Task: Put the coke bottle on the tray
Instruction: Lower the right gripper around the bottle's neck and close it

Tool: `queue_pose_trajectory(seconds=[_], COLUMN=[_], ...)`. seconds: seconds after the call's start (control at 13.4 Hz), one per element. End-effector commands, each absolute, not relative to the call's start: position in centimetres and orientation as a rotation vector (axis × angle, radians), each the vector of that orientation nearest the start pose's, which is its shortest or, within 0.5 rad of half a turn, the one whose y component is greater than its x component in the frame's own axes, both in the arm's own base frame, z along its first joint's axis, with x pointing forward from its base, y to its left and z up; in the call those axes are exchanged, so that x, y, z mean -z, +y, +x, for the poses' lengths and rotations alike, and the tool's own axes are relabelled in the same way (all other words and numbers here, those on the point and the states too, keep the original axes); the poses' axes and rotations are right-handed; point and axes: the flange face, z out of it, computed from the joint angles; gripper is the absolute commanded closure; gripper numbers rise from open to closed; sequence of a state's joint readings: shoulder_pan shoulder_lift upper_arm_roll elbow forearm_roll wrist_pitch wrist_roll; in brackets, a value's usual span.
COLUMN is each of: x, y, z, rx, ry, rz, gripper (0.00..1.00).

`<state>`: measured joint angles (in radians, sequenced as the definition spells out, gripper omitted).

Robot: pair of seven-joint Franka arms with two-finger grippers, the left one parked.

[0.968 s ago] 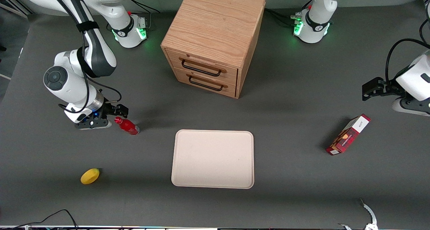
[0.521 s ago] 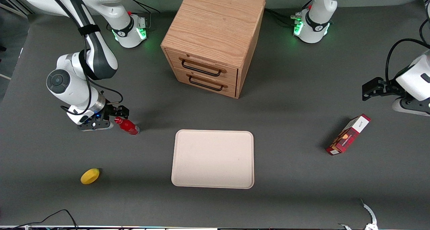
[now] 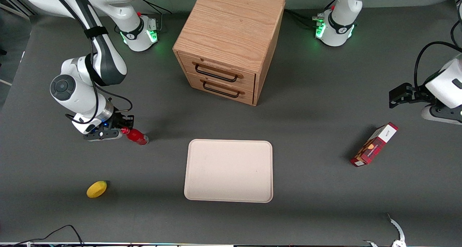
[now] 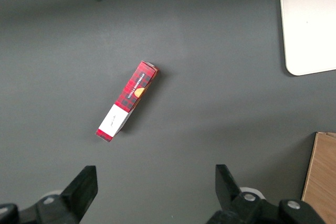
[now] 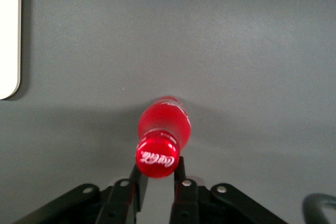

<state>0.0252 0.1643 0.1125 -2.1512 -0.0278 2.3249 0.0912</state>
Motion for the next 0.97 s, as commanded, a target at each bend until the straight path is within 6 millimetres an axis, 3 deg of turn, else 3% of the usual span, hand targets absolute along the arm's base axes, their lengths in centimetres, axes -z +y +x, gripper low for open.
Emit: queue_pose_trajectory(seconds=[0.0,0.52,0.6,0.67,0.89], x=[-32.86,-32.92,-32.80,-32.88,-33.13], y=[7.81,7.89,7.88,7.96,7.96], z=[56.10,56.06,56.01,56.00,55.99], rx=[0.038,0.035,0.026,0.028,0.033], ry=[-0.145,-0.133,-0.142,-0.135,-0.130], rz=[-3.146,-3.147,-3.147,-3.147,-3.147], gripper=[1.00,1.00,0.32,0.02,0.00])
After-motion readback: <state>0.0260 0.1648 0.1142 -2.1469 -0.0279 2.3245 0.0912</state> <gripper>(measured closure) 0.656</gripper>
